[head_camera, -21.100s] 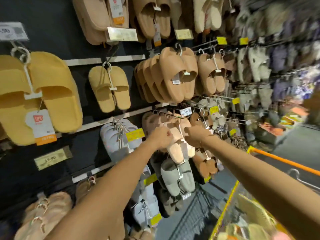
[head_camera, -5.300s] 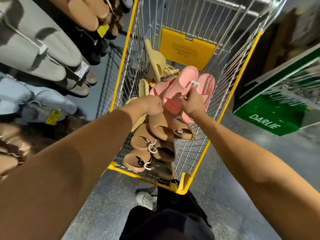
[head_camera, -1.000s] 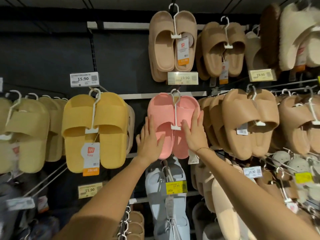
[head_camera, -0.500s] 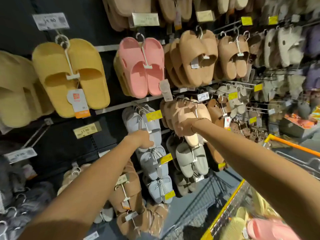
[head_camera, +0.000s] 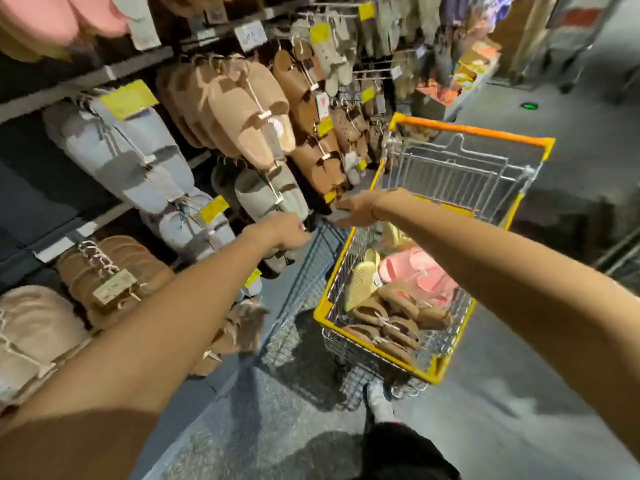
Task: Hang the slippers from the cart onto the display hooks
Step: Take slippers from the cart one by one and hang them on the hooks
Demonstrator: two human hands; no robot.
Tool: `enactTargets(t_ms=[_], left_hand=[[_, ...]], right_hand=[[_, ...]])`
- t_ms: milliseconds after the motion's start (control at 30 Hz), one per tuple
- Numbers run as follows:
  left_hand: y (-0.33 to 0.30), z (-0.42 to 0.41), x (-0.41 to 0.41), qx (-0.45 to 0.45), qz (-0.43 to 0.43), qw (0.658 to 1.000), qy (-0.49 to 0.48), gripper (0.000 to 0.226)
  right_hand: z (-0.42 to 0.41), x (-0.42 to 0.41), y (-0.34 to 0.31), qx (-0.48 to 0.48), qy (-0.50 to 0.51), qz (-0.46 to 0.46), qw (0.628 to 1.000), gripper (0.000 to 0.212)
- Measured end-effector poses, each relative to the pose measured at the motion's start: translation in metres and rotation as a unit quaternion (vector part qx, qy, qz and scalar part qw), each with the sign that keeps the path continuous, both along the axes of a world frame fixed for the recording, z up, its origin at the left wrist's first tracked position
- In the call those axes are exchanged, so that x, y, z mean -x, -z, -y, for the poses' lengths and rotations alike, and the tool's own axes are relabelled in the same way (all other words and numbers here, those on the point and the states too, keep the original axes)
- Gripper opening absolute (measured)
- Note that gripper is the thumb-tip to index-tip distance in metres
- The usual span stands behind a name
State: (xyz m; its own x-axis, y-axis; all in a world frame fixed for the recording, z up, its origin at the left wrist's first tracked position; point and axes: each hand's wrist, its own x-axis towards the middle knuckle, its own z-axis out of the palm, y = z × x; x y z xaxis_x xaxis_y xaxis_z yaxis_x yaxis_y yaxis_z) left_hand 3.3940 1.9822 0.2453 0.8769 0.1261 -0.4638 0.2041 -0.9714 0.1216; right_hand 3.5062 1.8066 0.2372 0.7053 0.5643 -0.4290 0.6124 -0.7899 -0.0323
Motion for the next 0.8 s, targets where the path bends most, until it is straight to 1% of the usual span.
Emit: enactTargets(t_ms=[67, 133, 167, 233, 300, 367, 433, 533, 567, 600, 667, 700, 800], left_hand=[[0.025, 0.036, -0.011, 0.011, -0.02, 0.999, 0.042, 0.048], [0.05, 0.068, -0.021, 0.027, -0.034, 0.996, 0.072, 0.043], [0.063, 0.081, -0.026, 0.034, -0.034, 0.995, 0.083, 0.041], [0.09, 0.103, -0.034, 0.05, -0.033, 0.993, 0.097, 0.036], [0.118, 0.122, -0.041, 0.061, -0.055, 0.991, 0.104, 0.031], [0.149, 0.135, -0.044, 0.063, -0.089, 0.989, 0.103, 0.029], [0.176, 0.144, -0.045, 0.07, -0.111, 0.985, 0.109, 0.032], [0.211, 0.152, -0.049, 0.093, -0.14, 0.978, 0.127, 0.029], [0.219, 0.156, -0.05, 0.104, -0.151, 0.974, 0.129, 0.032], [0.226, 0.158, -0.052, 0.112, -0.162, 0.972, 0.13, 0.034], [0.24, 0.16, -0.06, 0.122, -0.166, 0.969, 0.134, 0.034], [0.248, 0.159, -0.063, 0.126, -0.161, 0.97, 0.132, 0.034], [0.262, 0.155, -0.071, 0.156, -0.144, 0.972, 0.103, 0.034]], right_hand=[[0.035, -0.001, 0.025, 0.011, 0.013, -0.015, 1.0, 0.07], [0.064, 0.003, 0.037, 0.027, 0.028, -0.026, 0.999, 0.068], [0.081, -0.001, 0.055, 0.03, 0.037, -0.041, 0.998, 0.067], [0.106, -0.012, 0.099, 0.048, 0.064, -0.062, 0.995, 0.073], [0.127, -0.012, 0.131, 0.057, 0.101, -0.071, 0.991, 0.08], [0.14, -0.007, 0.155, 0.069, 0.118, -0.097, 0.986, 0.075], [0.148, -0.006, 0.182, 0.063, 0.138, -0.13, 0.98, 0.071], [0.157, -0.005, 0.226, 0.04, 0.189, -0.185, 0.964, 0.075], [0.16, -0.007, 0.241, 0.038, 0.2, -0.194, 0.96, 0.076], [0.164, -0.009, 0.253, 0.03, 0.212, -0.201, 0.956, 0.07], [0.172, -0.016, 0.287, 0.03, 0.234, -0.201, 0.951, 0.043], [0.174, -0.018, 0.302, 0.021, 0.251, -0.199, 0.947, 0.036], [0.17, -0.02, 0.307, -0.026, 0.29, -0.191, 0.937, 0.028]])
